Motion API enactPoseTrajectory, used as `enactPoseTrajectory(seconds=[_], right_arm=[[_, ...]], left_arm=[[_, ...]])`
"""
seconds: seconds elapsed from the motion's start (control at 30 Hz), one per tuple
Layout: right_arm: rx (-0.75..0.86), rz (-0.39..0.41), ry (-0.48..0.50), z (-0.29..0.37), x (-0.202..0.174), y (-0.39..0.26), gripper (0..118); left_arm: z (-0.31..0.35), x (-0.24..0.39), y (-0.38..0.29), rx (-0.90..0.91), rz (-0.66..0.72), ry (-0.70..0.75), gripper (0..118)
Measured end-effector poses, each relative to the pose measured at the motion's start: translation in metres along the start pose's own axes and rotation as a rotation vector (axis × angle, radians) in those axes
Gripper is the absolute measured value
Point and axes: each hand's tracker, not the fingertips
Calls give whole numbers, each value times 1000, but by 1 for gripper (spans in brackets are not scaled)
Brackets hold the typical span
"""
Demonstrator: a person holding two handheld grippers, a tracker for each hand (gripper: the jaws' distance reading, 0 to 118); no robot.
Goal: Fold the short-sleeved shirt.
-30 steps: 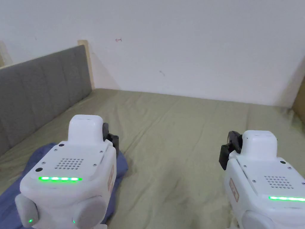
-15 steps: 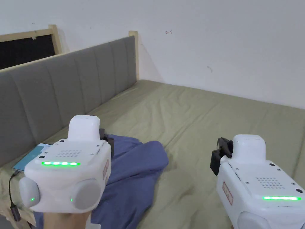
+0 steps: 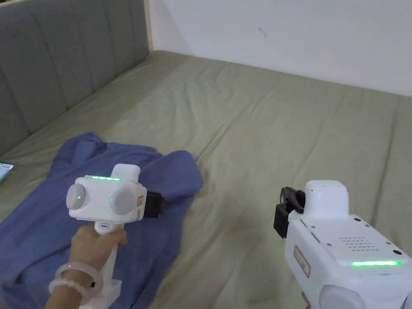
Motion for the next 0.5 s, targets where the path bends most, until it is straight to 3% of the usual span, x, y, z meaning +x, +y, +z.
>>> enactPoseTrajectory(seconds=[0.13,0.2,0.27,0.3,0.37,0.4,0.43,0.47,0.5], right_arm=[[-53,-33,-17,-22,10,-10,0],[-83,-65,-19,-30,14,-14,0],[-96,-74,-22,-36,15,-17,0],[-97,-69,-27,-37,15,-18,0],[-101,-47,-40,-37,13,-20,0],[-103,-37,-35,-36,13,-21,0],[-101,-30,-28,-34,12,-21,0],[-101,-28,-29,-31,11,-21,0],[-98,-29,-33,-28,12,-21,0]], left_arm=[[-33,-2,0,-41,12,-3,106],[-48,0,-4,-109,37,-27,89],[-45,2,-7,-88,44,-22,85],[-41,2,-3,-99,50,-21,76],[-38,2,1,-81,52,-21,38],[-37,-4,4,-79,73,5,14],[-37,-7,6,-79,106,34,6],[-38,-10,5,-85,126,64,6],[-37,-13,5,-100,182,-19,6]])
